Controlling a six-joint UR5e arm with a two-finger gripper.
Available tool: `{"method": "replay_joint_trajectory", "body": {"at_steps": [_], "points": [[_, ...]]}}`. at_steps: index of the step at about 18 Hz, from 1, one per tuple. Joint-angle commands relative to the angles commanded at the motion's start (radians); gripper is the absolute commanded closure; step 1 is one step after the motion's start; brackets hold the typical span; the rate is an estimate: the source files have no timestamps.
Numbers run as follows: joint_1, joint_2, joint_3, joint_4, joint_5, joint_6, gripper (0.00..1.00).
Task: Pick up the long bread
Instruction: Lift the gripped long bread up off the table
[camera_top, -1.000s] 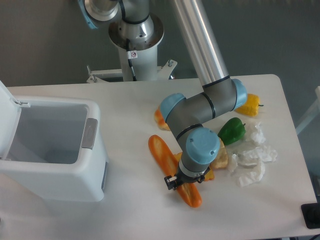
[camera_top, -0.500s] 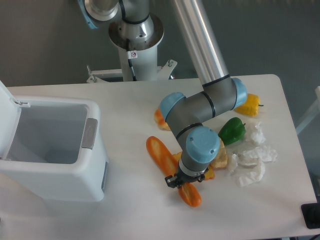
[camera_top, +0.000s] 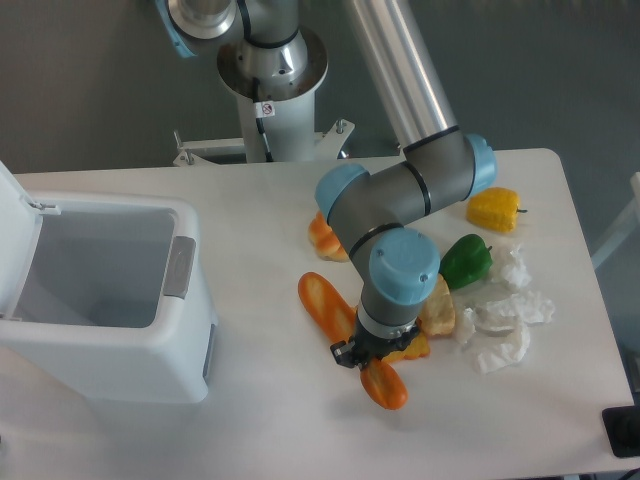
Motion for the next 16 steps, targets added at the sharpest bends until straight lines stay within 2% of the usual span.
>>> {"method": "replay_joint_trajectory", "body": {"at_steps": [3,8,11,16], "points": [[-0.003,0.055,0.0,0.0,-0.002,0.067,0.76],[-0.032,0.158,0.002,0.002,-0.006,0.303,0.76],[-0.064,0.201,0.008,0.009,-0.006,0.383,0.76],[-0.077,0.285,0.012,0.008,-0.017,0.474,0.76]]}}
